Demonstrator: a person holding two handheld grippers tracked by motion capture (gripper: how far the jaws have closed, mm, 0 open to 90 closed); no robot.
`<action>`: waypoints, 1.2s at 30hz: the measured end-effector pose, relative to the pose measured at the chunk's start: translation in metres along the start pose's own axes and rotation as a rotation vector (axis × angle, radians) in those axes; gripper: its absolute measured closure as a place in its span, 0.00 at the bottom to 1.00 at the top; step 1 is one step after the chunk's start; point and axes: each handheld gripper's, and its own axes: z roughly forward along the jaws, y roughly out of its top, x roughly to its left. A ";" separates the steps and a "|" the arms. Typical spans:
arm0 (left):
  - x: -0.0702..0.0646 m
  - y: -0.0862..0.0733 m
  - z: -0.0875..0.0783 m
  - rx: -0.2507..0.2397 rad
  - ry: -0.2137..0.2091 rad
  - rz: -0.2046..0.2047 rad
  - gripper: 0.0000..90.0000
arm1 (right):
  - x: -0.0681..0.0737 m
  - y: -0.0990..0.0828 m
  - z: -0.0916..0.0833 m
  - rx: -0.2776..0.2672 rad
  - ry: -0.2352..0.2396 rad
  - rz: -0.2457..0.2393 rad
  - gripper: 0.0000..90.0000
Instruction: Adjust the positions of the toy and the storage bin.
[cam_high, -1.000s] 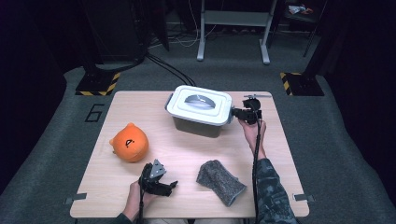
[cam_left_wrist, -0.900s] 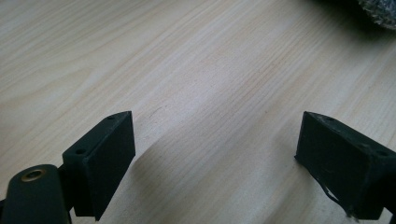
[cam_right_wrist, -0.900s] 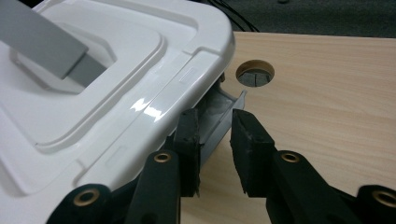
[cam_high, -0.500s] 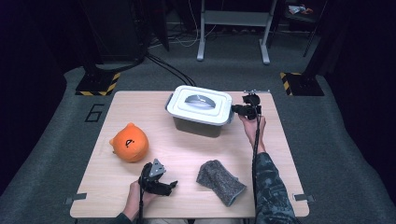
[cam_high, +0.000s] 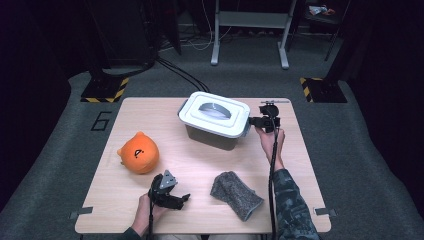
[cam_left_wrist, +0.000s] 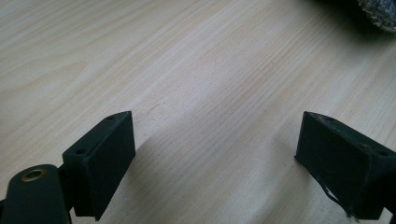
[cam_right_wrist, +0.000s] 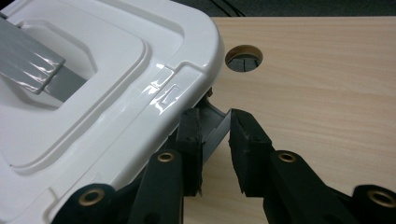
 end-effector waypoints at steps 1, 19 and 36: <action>0.000 0.000 0.000 -0.001 -0.001 0.001 0.12 | 0.001 -0.001 -0.002 0.004 -0.001 0.001 0.82; 0.000 0.000 0.000 0.002 0.005 -0.004 0.12 | -0.011 0.003 0.006 -0.043 0.023 -0.031 0.87; 0.001 0.000 0.000 0.003 0.001 -0.006 0.12 | -0.003 -0.003 -0.029 -0.084 0.029 -0.160 0.51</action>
